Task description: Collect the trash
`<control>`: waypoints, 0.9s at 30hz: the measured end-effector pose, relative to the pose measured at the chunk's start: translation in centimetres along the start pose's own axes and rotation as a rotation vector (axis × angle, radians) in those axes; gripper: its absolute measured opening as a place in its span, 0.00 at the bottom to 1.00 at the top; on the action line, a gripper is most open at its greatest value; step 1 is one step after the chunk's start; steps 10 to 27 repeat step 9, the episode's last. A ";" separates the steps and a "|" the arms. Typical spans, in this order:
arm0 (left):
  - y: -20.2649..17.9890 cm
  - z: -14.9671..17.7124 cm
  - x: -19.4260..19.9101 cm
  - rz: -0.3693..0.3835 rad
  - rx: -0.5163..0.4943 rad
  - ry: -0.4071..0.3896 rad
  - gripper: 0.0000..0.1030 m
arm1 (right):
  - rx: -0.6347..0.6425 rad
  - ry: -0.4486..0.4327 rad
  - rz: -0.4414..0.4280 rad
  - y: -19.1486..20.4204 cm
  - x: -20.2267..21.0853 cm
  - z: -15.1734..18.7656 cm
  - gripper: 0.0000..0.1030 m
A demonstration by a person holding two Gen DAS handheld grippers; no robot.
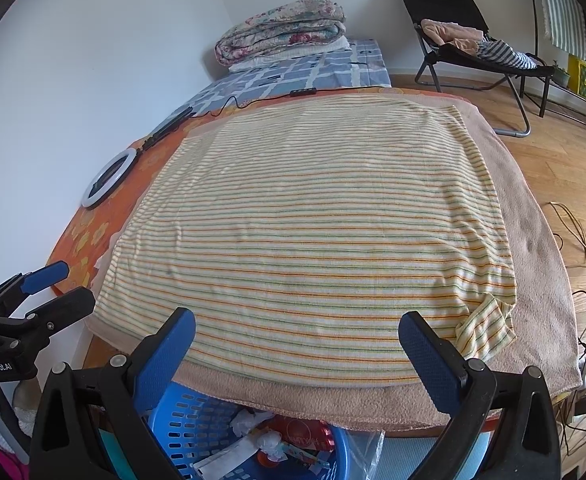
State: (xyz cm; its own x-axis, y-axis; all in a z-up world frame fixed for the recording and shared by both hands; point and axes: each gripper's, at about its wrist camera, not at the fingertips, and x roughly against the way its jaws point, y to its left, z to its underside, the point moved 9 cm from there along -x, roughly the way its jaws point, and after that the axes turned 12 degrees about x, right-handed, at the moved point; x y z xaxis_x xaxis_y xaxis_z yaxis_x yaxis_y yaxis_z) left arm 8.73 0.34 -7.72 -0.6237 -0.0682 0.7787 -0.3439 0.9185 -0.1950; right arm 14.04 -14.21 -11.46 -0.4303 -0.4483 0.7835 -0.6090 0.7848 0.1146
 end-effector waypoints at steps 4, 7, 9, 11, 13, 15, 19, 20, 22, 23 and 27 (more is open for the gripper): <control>0.0 0.0 0.0 0.002 0.000 -0.001 0.99 | -0.006 0.004 -0.002 0.0 -0.1 0.0 1.00; 0.0 0.0 0.0 0.002 0.001 -0.002 0.99 | -0.009 0.005 -0.001 -0.1 -0.1 0.0 1.00; 0.1 0.0 0.1 -0.002 0.001 -0.002 0.99 | -0.011 0.005 0.000 -0.2 -0.1 0.1 1.00; 0.1 0.0 0.1 -0.002 0.001 -0.002 0.99 | -0.011 0.005 0.000 -0.2 -0.1 0.1 1.00; 0.1 0.0 0.1 -0.002 0.001 -0.002 0.99 | -0.011 0.005 0.000 -0.2 -0.1 0.1 1.00; 0.1 0.0 0.1 -0.002 0.001 -0.002 0.99 | -0.011 0.005 0.000 -0.2 -0.1 0.1 1.00; 0.1 0.0 0.1 -0.002 0.001 -0.002 0.99 | -0.011 0.005 0.000 -0.2 -0.1 0.1 1.00; 0.1 0.0 0.1 -0.002 0.001 -0.002 0.99 | -0.011 0.005 0.000 -0.2 -0.1 0.1 1.00; 0.1 0.0 0.1 -0.002 0.001 -0.002 0.99 | -0.011 0.005 0.000 -0.2 -0.1 0.1 1.00; 0.1 0.0 0.1 -0.002 0.001 -0.002 0.99 | -0.011 0.005 0.000 -0.2 -0.1 0.1 1.00; 0.1 0.0 0.1 -0.002 0.001 -0.002 0.99 | -0.011 0.005 0.000 -0.2 -0.1 0.1 1.00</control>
